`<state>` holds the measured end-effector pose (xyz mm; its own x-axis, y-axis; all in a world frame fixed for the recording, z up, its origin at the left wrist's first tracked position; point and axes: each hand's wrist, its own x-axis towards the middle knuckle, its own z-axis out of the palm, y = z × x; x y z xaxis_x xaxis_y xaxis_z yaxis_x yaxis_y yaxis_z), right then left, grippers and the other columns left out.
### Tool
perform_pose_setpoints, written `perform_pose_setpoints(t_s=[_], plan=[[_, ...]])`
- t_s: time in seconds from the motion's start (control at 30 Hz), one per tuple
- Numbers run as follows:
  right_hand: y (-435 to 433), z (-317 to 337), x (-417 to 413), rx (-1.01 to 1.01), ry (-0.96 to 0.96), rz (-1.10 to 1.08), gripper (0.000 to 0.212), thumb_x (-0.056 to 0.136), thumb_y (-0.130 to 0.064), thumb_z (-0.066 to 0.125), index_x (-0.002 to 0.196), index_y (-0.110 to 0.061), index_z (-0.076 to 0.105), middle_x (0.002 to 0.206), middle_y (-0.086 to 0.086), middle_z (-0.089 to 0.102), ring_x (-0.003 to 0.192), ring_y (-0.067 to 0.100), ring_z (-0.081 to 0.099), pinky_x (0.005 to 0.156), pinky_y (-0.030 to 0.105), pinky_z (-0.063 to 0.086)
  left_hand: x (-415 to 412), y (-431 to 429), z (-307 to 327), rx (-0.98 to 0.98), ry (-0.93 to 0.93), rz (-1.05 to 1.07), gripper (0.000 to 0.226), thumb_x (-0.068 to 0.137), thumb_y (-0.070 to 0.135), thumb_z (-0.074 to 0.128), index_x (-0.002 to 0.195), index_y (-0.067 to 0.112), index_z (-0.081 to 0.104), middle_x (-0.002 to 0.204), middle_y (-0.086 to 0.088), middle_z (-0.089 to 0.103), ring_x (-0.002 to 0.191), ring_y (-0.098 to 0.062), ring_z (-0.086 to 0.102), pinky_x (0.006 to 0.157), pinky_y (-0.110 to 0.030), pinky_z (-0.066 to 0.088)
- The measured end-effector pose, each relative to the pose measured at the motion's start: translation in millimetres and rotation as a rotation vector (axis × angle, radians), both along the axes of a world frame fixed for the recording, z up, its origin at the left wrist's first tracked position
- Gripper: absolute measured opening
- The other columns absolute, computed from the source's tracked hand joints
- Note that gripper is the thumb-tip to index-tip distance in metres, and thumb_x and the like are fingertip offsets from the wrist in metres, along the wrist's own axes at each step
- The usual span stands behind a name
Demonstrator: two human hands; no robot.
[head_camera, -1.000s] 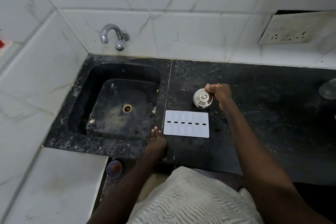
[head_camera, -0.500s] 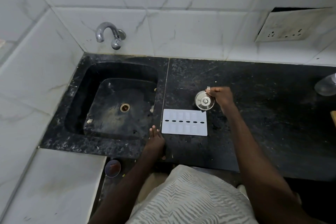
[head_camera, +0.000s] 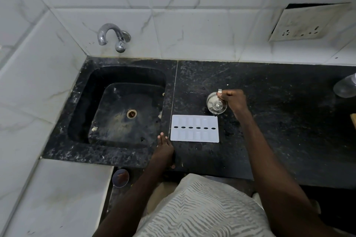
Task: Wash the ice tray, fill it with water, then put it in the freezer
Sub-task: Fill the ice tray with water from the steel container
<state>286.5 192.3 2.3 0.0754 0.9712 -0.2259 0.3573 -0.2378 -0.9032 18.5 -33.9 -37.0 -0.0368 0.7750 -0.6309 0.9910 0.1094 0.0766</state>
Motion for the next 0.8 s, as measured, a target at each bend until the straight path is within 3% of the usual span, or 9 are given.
perform_pose_setpoints(t_s=[0.27, 0.5, 0.67, 0.8], plan=[[-3.5, 5.5, -3.0, -0.006, 0.018, -0.005, 0.02, 0.082, -0.012, 0.086, 0.1, -0.005, 0.082, 0.092, 0.007, 0.08, 0.074, 0.012, 0.073, 0.07, 0.025, 0.06, -0.1, 0.7, -0.4, -0.015, 0.017, -0.01, 0.098, 0.096, 0.02, 0.066, 0.153, -0.018, -0.005, 0.16, -0.042, -0.011, 0.152, -0.054, -0.006, 0.127, -0.052, 0.012], [-3.4, 0.4, -3.1, -0.032, 0.053, -0.014, 0.021, 0.081, -0.01, 0.085, 0.101, -0.005, 0.081, 0.094, 0.008, 0.08, 0.092, 0.027, 0.077, 0.086, 0.044, 0.063, 1.2, 1.4, 2.3, -0.036, 0.021, -0.023, 0.105, 0.094, 0.022, 0.071, 0.153, -0.017, -0.006, 0.161, -0.04, -0.012, 0.153, -0.051, -0.007, 0.128, -0.051, 0.013], [-2.8, -1.0, -1.3, -0.057, 0.065, -0.022, 0.023, 0.081, -0.009, 0.085, 0.103, -0.005, 0.081, 0.095, 0.009, 0.08, 0.09, 0.027, 0.077, 0.086, 0.047, 0.063, 0.8, 0.8, 2.4, -0.035, 0.021, -0.019, 0.106, 0.093, 0.02, 0.072, 0.153, -0.017, -0.006, 0.161, -0.039, -0.012, 0.153, -0.051, -0.007, 0.127, -0.051, 0.015], [-2.0, -1.5, 0.4, -0.052, 0.077, -0.023, 0.023, 0.08, -0.01, 0.086, 0.103, -0.009, 0.081, 0.095, 0.007, 0.08, 0.087, 0.023, 0.078, 0.085, 0.045, 0.064, 0.6, 2.1, -0.9, -0.056, 0.019, -0.025, 0.121, 0.085, 0.028, 0.081, 0.153, -0.017, -0.009, 0.16, -0.04, -0.014, 0.152, -0.052, -0.01, 0.127, -0.051, 0.013]])
